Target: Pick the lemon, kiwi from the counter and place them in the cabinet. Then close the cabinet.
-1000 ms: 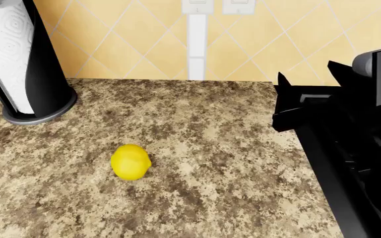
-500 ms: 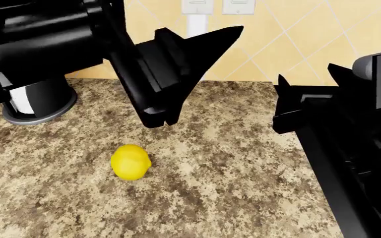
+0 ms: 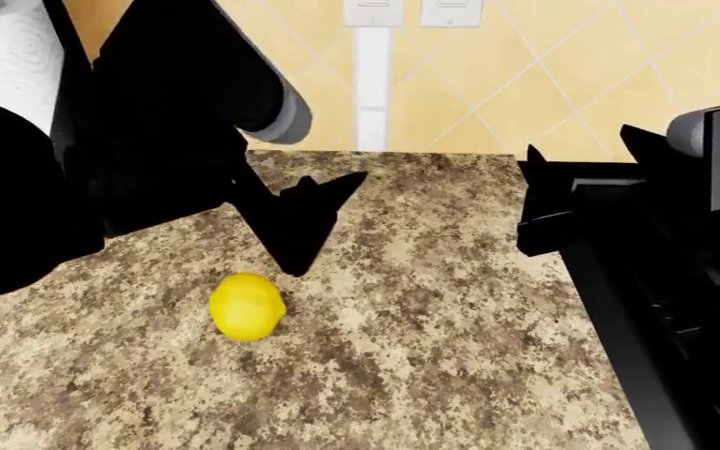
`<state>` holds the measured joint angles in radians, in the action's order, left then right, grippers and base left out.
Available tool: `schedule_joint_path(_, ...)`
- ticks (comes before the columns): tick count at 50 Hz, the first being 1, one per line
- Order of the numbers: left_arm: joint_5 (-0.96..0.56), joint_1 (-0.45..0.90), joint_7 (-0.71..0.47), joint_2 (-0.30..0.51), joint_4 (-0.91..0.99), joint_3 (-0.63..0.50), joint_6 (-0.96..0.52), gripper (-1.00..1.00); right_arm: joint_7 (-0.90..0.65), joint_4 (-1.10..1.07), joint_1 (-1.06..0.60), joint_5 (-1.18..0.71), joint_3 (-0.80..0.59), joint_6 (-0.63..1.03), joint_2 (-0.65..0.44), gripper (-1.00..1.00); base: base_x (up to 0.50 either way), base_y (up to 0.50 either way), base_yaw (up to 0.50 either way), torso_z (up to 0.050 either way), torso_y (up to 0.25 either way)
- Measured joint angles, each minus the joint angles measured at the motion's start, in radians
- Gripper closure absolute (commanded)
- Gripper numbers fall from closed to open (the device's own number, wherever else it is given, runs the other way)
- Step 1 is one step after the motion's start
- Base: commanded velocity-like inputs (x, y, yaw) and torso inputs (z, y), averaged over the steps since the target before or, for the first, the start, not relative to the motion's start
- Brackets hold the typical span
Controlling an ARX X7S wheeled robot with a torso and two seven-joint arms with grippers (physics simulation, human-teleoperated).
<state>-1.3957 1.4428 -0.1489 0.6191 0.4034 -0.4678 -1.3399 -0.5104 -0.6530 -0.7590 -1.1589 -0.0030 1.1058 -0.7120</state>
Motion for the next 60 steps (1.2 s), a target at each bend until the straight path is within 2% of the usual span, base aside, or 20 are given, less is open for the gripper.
schedule_joint_path(5, -0.065, -0.009, -0.102, 0.015, -0.015, -0.009, -0.05, -1.0, -0.002, 0.0, 0.0, -0.002, 0.0, -0.001, -0.001, -1.0, 0.0, 0.0, 0.0, 0.0, 0.0)
schedule_joint_path(14, -0.302, 0.002, -0.344, 0.064, -0.056, -0.036, -0.082, -1.0, -0.003, 0.002, 0.0, -0.003, -0.003, -0.005, -0.002, -1.0, 0.0, 0.0, 0.0, 0.0, 0.0)
schedule_joint_path(22, -0.522, 0.031, -0.531, 0.12, -0.053, -0.081, -0.047, -1.0, -0.003, 0.002, 0.002, -0.003, -0.004, -0.009, -0.004, -1.0, 0.0, 0.0, 0.0, 0.0, 0.0)
schedule_joint_path(32, -0.734, 0.061, -0.692, 0.186, -0.034, -0.124, 0.036, -1.0, -0.005, 0.002, 0.005, -0.003, -0.005, -0.015, -0.006, -1.0, 0.0, 0.0, 0.0, 0.0, 0.0)
schedule_joint_path(45, -0.876, 0.067, -0.794, 0.242, 0.008, -0.175, 0.085, -1.0, -0.007, 0.003, 0.006, -0.006, -0.008, -0.02, -0.008, -1.0, 0.0, 0.0, 0.0, 0.0, 0.0)
schedule_joint_path(60, -0.842, 0.015, -0.78, 0.255, 0.012, -0.202, 0.047, -1.0, -0.011, 0.005, 0.002, -0.009, -0.013, -0.023, -0.01, -1.0, 0.0, 0.0, 0.0, 0.0, 0.0)
